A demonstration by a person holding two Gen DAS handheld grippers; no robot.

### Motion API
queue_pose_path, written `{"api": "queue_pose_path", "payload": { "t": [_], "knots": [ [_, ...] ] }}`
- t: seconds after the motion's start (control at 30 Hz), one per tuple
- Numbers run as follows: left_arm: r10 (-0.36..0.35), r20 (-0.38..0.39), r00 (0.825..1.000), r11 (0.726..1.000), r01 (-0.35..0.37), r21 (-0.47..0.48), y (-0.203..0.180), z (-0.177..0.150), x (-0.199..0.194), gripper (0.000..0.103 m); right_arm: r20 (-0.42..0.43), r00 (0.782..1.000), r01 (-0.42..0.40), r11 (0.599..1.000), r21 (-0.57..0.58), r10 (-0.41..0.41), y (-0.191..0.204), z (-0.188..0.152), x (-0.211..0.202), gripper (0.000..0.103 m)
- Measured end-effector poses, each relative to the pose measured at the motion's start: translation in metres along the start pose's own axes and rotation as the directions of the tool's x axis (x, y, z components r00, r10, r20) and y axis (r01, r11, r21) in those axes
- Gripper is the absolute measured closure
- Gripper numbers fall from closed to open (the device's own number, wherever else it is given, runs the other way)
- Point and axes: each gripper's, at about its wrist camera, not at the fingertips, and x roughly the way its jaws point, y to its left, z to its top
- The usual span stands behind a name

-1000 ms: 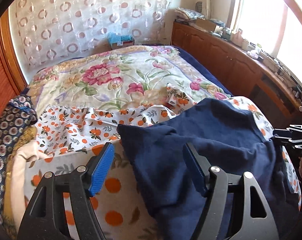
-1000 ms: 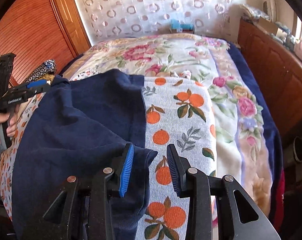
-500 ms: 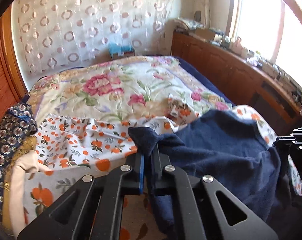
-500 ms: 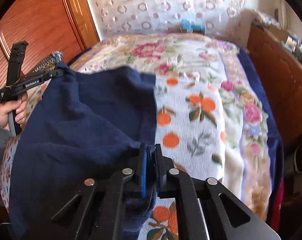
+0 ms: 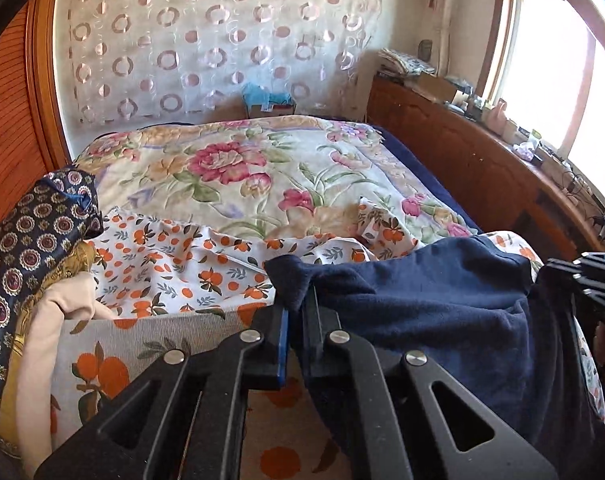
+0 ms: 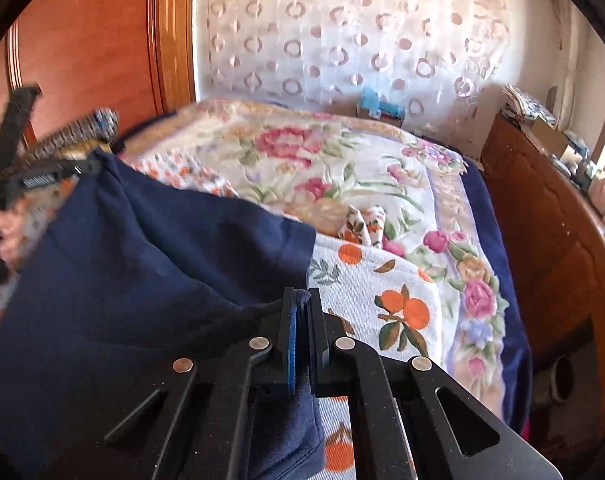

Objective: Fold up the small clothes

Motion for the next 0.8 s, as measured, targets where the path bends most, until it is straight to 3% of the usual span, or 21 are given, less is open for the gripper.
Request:
{"api": "queue_pose_path", "payload": {
  "t": [0.17, 0.3, 0.5, 0.7, 0.8],
  "knots": [
    [0.01, -0.037, 0.999, 1.0, -0.009, 0.026, 0.001, -0.002, -0.003, 0.09, -0.05, 0.999, 0.001, 1.0, -0.023, -0.003, 0.006, 0.003, 0.021, 0.099],
    [0.012, -0.026, 1.0, 0.999, -0.011, 0.046, 0.002, -0.003, -0.014, 0.059, -0.049, 0.999, -0.001, 1.0, -0.019, 0.0, 0.003, 0.019, 0.025, 0.099],
    [-0.05, -0.013, 0.999, 0.997, 0.051, 0.055, -0.011, -0.012, -0.043, 0.053, -0.006, 0.995, -0.094, 0.994, 0.064, 0.095, -0.013, 0.012, 0.0, 0.098],
    [-0.038, 0.012, 0.999, 0.996, 0.037, 0.085, -0.041, -0.033, -0.087, 0.052, 0.082, 0.994, -0.082, 0.989, 0.12, 0.072, -0.025, -0.016, -0.059, 0.059],
    [-0.033, 0.03, 0.999, 0.996, 0.031, 0.084, -0.055, -0.044, -0.11, 0.053, 0.112, 0.992, -0.073, 0.989, 0.131, 0.058, -0.02, -0.037, -0.096, 0.054]
  ]
}}
